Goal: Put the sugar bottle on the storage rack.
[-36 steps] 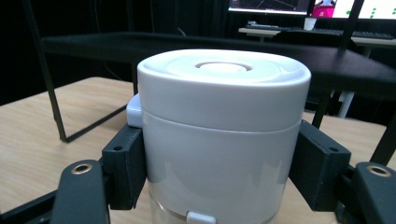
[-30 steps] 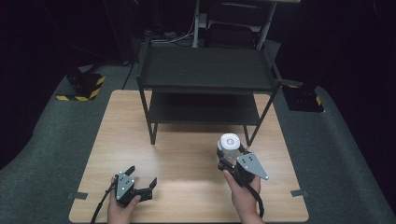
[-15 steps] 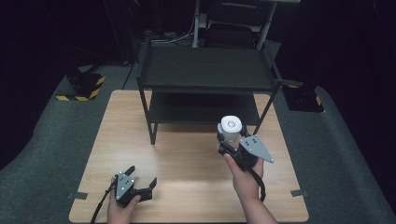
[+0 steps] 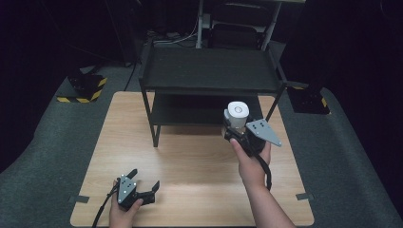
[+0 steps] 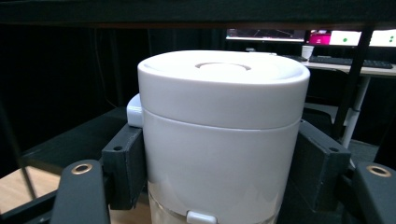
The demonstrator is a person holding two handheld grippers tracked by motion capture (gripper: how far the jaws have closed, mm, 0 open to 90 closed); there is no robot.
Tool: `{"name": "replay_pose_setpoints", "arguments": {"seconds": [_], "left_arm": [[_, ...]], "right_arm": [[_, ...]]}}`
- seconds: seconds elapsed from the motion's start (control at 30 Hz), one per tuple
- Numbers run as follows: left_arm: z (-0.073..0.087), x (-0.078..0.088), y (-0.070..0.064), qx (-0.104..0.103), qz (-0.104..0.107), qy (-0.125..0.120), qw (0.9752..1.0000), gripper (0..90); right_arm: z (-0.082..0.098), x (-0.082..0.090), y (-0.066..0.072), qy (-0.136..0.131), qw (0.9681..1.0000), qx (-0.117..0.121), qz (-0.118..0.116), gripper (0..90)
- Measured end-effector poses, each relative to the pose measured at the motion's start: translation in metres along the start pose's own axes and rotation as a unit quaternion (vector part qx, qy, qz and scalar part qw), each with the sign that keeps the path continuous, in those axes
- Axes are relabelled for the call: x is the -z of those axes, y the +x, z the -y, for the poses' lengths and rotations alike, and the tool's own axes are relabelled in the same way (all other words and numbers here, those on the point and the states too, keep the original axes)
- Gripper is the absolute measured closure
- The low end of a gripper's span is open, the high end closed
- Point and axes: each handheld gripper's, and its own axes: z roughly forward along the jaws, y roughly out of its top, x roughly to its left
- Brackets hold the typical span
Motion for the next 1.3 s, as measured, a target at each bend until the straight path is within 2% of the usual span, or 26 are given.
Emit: {"name": "replay_pose_setpoints", "arguments": {"seconds": [0.2, 0.47, 0.87, 1.0, 1.3], "left_arm": [[0.0, 0.0, 0.0, 0.001, 0.001, 0.0, 1.0, 0.5], [0.0, 0.0, 0.001, 0.002, 0.002, -0.001, 1.0, 0.5], [0.0, 0.0, 0.002, 0.001, 0.004, -0.002, 1.0, 0.5], [0.0, 0.0, 0.003, 0.002, 0.005, -0.001, 1.0, 0.5], [0.001, 0.0, 0.003, 0.001, 0.006, -0.002, 1.0, 0.5]], "right_arm": [[-0.007, -0.015, -0.005, 0.005, 1.0, -0.004, 0.007, 29.9], [-0.013, -0.038, -0.006, 0.013, 0.9997, 0.01, 0.017, 29.9], [-0.005, -0.067, -0.011, 0.01, 0.9997, 0.011, 0.022, 29.8], [0.0, -0.078, -0.014, 0.01, 0.9997, 0.005, 0.022, 29.8], [0.011, -0.088, -0.014, 0.0, 0.9998, -0.007, 0.02, 29.8]]}}
